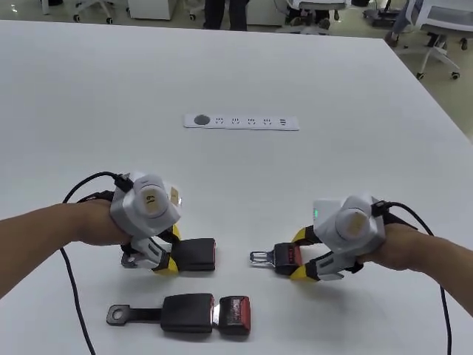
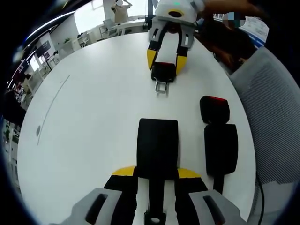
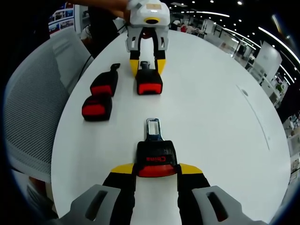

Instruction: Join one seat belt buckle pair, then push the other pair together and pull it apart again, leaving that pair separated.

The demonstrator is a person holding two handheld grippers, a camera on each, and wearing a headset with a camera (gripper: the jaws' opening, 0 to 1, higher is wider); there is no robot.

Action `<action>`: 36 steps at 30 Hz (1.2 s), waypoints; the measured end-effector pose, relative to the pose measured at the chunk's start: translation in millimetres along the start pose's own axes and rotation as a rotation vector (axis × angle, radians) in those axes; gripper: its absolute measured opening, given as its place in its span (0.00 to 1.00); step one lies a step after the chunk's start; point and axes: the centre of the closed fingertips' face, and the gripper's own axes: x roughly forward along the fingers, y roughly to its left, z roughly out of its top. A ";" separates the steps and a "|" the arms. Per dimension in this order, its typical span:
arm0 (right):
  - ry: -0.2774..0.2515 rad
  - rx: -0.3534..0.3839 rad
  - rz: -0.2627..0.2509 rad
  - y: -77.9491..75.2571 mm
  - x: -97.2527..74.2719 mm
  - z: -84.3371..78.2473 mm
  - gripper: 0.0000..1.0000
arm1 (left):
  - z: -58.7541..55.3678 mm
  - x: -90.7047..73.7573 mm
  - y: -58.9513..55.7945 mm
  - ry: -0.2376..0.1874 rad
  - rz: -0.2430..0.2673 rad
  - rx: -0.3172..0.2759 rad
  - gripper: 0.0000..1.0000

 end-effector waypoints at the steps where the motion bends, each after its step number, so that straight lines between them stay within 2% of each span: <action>1: -0.001 0.000 0.001 -0.6 1.1 0.4 0.31 | 0.1 0.1 -0.1 0.001 -0.002 0.001 0.31; 8: -0.006 -0.004 0.007 1.1 3.8 4.9 0.31 | 0.8 -0.1 -1.4 0.002 -0.005 -0.006 0.31; 21: -0.018 -0.020 0.021 1.7 13.8 18.8 0.31 | -1.1 2.3 1.3 0.036 -0.012 -0.003 0.31; 36: -0.034 -0.028 0.021 5.1 26.1 34.8 0.31 | 1.7 1.2 -1.8 0.056 -0.011 -0.006 0.31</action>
